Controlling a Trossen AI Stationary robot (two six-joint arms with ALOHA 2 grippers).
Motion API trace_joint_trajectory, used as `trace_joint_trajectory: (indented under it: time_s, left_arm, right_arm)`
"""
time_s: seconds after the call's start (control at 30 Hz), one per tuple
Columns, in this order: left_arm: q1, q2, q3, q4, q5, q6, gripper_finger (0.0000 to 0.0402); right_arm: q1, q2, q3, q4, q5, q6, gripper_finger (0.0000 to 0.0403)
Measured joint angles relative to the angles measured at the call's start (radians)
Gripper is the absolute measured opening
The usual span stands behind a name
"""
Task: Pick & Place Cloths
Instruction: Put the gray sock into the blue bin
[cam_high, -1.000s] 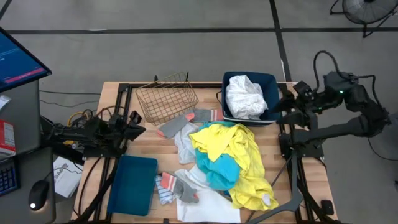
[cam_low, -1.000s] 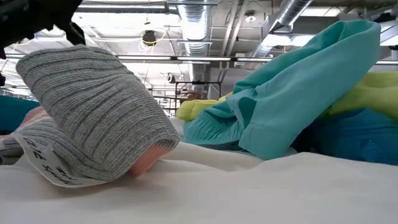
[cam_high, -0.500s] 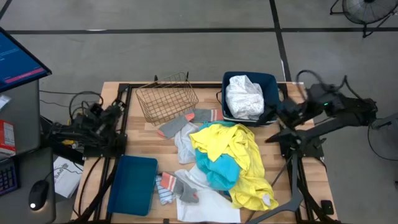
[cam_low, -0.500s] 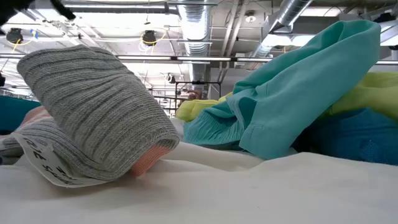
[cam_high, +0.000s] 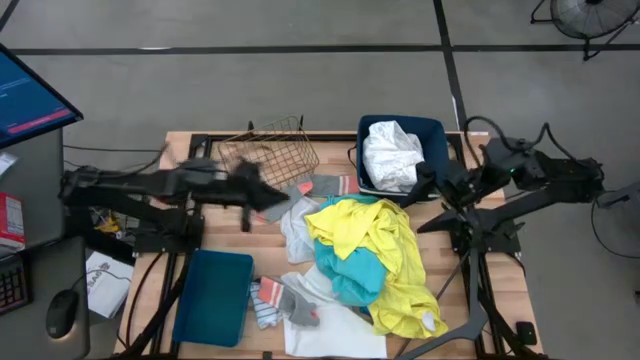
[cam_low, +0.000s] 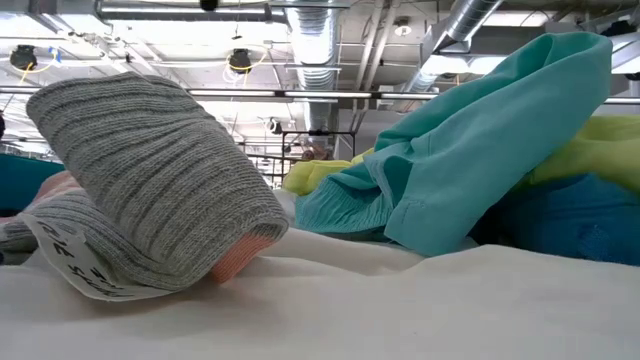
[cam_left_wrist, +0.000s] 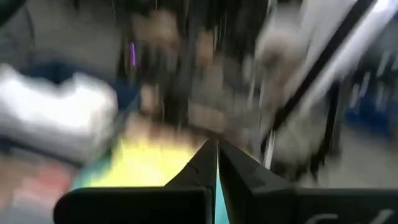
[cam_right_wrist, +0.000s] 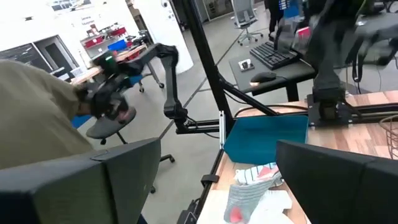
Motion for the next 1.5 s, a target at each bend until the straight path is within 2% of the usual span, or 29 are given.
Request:
trace_joint_trajectory:
  time_s: [0.1, 0.17, 0.27, 0.43, 0.53, 0.73, 0.93, 1.03, 1.1, 1.2, 1.5]
  left_arm:
    - [-0.001, 0.141, 0.142, -0.188, 0.151, 0.085, 0.0001]
    - [-0.007, 0.214, 0.183, -0.207, 0.271, 0.108, 0.0001]
    - [-0.023, 0.291, 0.188, -0.212, 0.397, 0.104, 0.0005]
    - [-0.051, 0.373, 0.188, -0.224, 0.532, 0.155, 0.0045]
    - [-0.065, 0.392, 0.188, -0.224, 0.560, 0.232, 0.0084]
    - [-0.113, 0.419, 0.176, -0.234, 0.557, 0.455, 0.0170]
    - [-0.170, 0.464, 0.080, -0.224, 0.553, 0.519, 0.0226]
    - [-0.194, 0.479, 0.039, -0.219, 0.516, 0.518, 0.0235]
    - [-0.207, 0.484, 0.015, -0.201, 0.449, 0.532, 0.0235]
    - [-0.213, 0.488, -0.033, -0.095, 0.389, 0.567, 0.0233]
    - [-0.217, 0.500, -0.141, 0.019, 0.386, 0.519, 0.0231]
  right_arm:
    - [-0.021, -0.024, 0.001, 0.002, -0.042, 0.000, 0.0310]
    - [-0.029, -0.035, 0.001, 0.002, -0.064, -0.001, 0.0310]
    - [-0.026, -0.056, 0.001, -0.024, -0.091, -0.016, 0.0310]
    - [-0.014, -0.064, 0.001, -0.069, -0.097, -0.019, 0.0310]
    - [-0.015, -0.063, 0.000, -0.069, -0.097, 0.028, 0.0310]
    - [-0.015, -0.046, 0.000, -0.103, -0.097, 0.050, 0.0310]
    - [-0.015, -0.015, 0.000, -0.116, -0.097, 0.045, 0.0310]
    - [-0.015, 0.002, 0.000, -0.119, -0.097, 0.042, 0.0310]
    - [-0.015, 0.012, 0.000, -0.129, -0.097, 0.034, 0.0310]
    - [-0.010, 0.026, 0.000, -0.164, -0.100, -0.004, 0.0310]
    - [-0.003, 0.064, 0.000, -0.194, -0.098, -0.063, 0.0310]
